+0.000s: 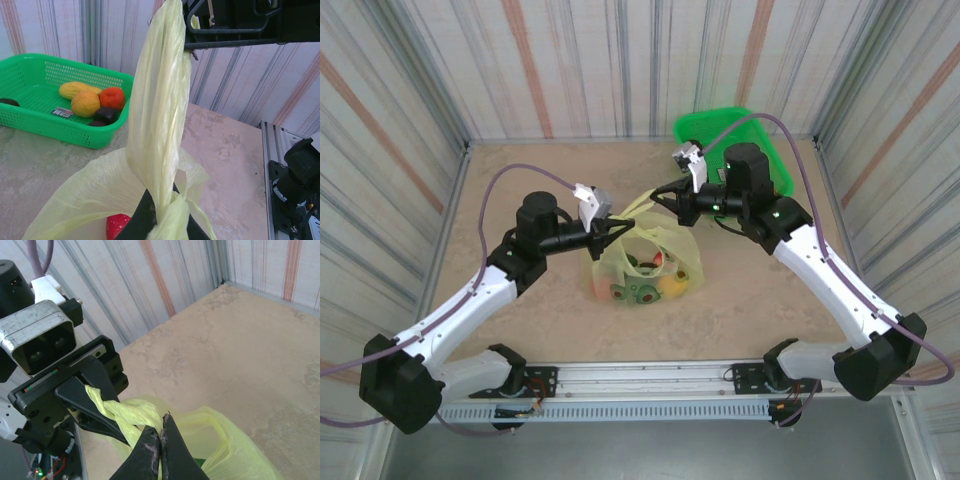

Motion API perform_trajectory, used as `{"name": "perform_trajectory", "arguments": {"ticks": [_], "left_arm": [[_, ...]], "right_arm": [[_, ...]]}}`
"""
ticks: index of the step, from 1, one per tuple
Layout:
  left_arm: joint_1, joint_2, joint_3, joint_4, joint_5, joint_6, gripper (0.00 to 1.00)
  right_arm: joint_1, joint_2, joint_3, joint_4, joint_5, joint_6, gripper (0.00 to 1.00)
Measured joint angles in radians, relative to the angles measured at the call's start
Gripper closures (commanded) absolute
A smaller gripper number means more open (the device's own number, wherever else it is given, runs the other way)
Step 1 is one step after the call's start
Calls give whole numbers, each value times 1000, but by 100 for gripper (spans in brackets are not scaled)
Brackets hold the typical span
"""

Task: Place the fake fruits into the plastic bag and tie a complex knot

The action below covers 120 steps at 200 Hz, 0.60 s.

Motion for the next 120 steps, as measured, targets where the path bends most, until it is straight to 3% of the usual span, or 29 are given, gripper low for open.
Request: {"name": "perform_trajectory", "arguments": {"ticks": [120], "left_arm": [[-6,0,10,-11,-8,4,91]], "right_arm": [[-37,-16,-3,0,-2,5,100]]}}
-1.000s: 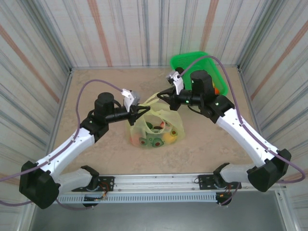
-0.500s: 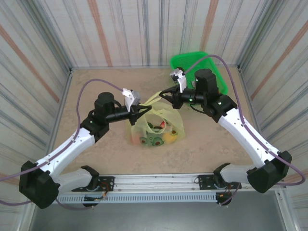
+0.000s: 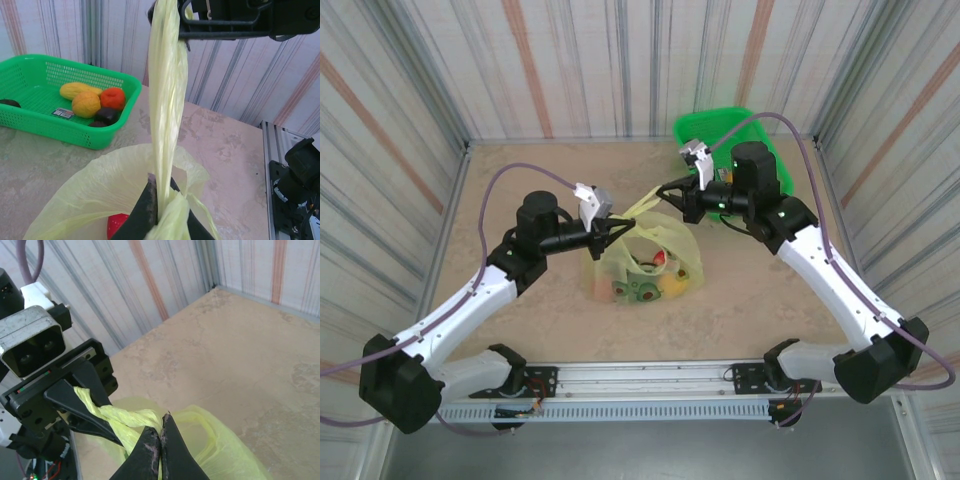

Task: Place the fake fruits into the plastic bag and tie a complex knot

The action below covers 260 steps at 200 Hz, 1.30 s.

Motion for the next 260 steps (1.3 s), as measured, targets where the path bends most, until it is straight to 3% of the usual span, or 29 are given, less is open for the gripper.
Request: {"name": "perform_trajectory", "arguments": {"ticks": [23,33,67,141,207,247,260], "left_arm": [[0,0,0,-11,-1,0,92],[0,0,0,-17,-2,0,100],[0,0,0,-27,-14,3,100],[17,2,0,-47,29,-6,100],[34,2,-20,-56,8,-31,100],[42,1,-22,-69,-18,-35,93],[41,-2,-22,-68,-29,-35,86]], "right_arm": [[-7,-4,0,3,3,13,100],[-8,-5,0,7,3,15,100],[15,-15,-4,11,5,6,100],[261,-258,-369,104,53,-159,100],[347,13,-396,305,238,-173,100],[351,86,-376,373,363,-173,100],[350,86,-378,388,376,-172,100]]}}
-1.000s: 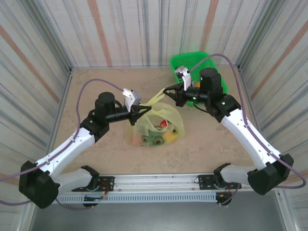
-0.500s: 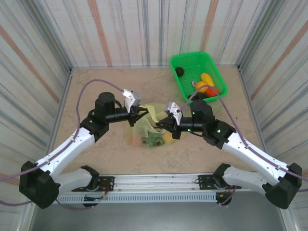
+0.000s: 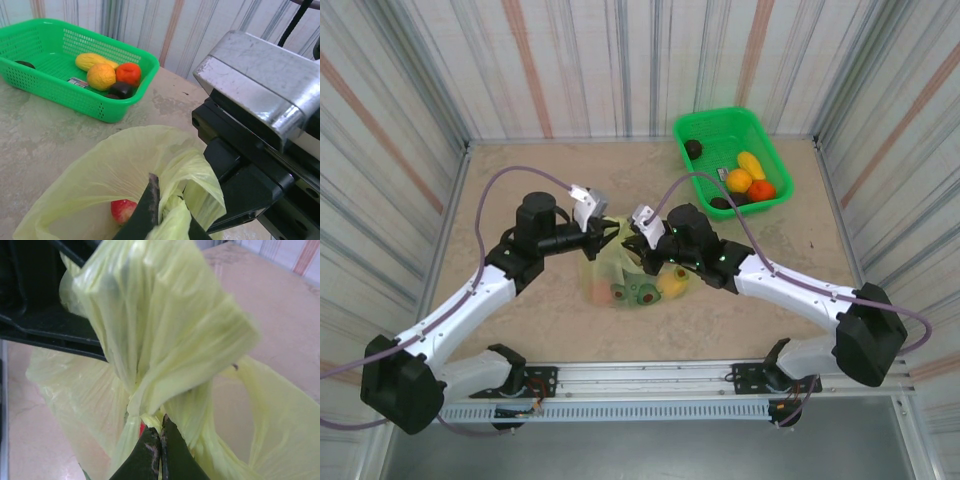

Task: Place the fake fruits into the plastic bag and tie a complex knot

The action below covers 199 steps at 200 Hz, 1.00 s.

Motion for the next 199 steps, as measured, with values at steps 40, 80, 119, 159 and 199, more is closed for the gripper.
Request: {"name": "perform_trajectory", "arguments": {"ticks": [40,80,119,159,199], "left_arm": [[-18,0,27,-51,-43,0,78],[-35,-1,68,-116,-87,4,66],[-35,-20,70,-159,-121,7,57],[-35,-84,69,-166,-151,11,49],[-35,-137,59,-164,-166,32,45]], "right_arm": [[-23,-19,-41,14,-5,4,100],[-42,-34,-65,42,-31,29,100],[-66,-36,-74,66,-60,57,100],[-68,-36,-74,82,-80,69,100],[-68,-36,-74,85,-91,83,100]]}}
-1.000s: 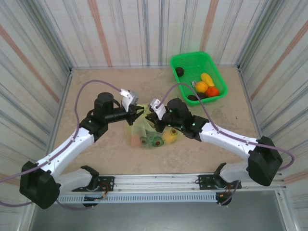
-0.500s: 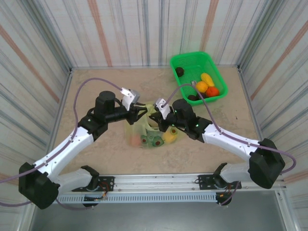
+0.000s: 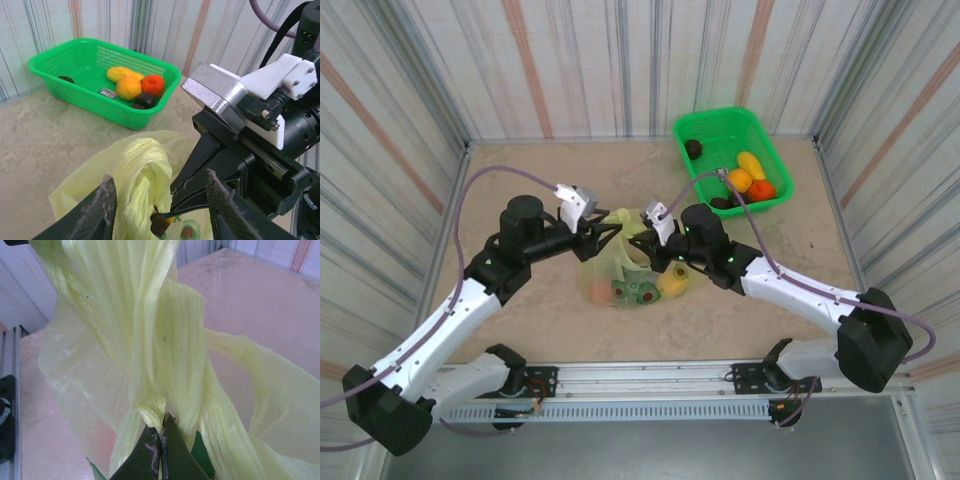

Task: Place the fake fruits into the plastic bag and tie a complex knot

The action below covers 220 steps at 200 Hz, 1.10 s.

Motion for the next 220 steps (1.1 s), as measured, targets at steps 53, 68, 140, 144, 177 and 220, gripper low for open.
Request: {"name": "perform_trajectory", "arguments": {"ticks": [53,68,140,144,177,220], "left_arm": [[23,29,-12,8,-19,6,18],[32,68,-6,9,4,6,19],[58,160,2,86,143,7,59],[60,162,3,92,154,14,63],[60,180,9,106,217,37,92],[61,185,10,106,235,53,100]], "right_arm": [[0,0,0,0,-24,0,100],[0,0,0,0,-27,0,100],[0,6,0,0,-43,0,100],[0,8,0,0,-43,0,100],[-7,13,0,0,-47,0,100],[-16,-22,0,-48,-50,-6,51]]}}
